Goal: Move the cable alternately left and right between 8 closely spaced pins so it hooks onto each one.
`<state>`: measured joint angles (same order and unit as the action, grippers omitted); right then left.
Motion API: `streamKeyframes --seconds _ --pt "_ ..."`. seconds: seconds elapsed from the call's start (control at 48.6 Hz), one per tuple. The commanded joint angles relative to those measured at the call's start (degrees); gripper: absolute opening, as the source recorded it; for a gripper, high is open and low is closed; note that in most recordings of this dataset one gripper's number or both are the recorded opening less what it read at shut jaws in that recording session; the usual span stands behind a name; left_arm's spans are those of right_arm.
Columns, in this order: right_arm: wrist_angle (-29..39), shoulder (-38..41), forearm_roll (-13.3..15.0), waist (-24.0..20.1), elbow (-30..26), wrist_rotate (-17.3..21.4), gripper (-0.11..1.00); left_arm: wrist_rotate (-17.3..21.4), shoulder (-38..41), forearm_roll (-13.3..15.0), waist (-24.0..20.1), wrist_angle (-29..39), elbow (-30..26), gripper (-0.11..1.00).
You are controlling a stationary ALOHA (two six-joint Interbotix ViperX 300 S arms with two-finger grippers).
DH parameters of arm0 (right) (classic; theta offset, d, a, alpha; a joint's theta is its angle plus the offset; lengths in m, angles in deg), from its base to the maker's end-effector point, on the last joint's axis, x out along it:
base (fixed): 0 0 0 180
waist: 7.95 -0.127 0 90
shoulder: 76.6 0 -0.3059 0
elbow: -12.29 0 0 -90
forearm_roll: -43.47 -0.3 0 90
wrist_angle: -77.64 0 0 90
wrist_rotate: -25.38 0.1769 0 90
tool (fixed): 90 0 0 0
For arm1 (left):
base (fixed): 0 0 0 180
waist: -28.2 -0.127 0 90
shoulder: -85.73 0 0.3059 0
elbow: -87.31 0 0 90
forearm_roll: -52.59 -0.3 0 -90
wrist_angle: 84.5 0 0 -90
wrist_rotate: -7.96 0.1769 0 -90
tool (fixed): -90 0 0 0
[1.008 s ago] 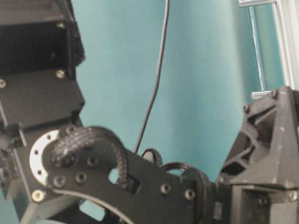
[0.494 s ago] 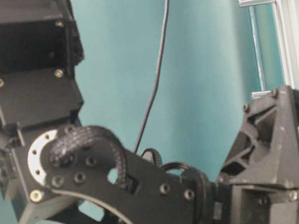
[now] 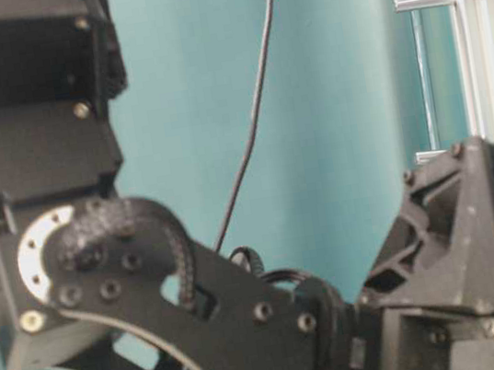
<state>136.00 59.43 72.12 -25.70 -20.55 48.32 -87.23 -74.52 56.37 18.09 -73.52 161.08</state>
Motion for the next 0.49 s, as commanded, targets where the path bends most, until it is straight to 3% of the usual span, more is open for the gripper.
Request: streamKeyframes --seconds 0.0,0.473 --pt "0.26 -1.23 0.09 -1.32 -1.49 -0.09 0.15 -0.26 0.97 -0.09 0.09 -0.26 -1.67 0.0" --pt "1.49 -0.44 -0.09 -4.39 -3.16 2.37 0.15 -0.26 0.97 -0.09 0.09 -0.26 -1.67 0.0"
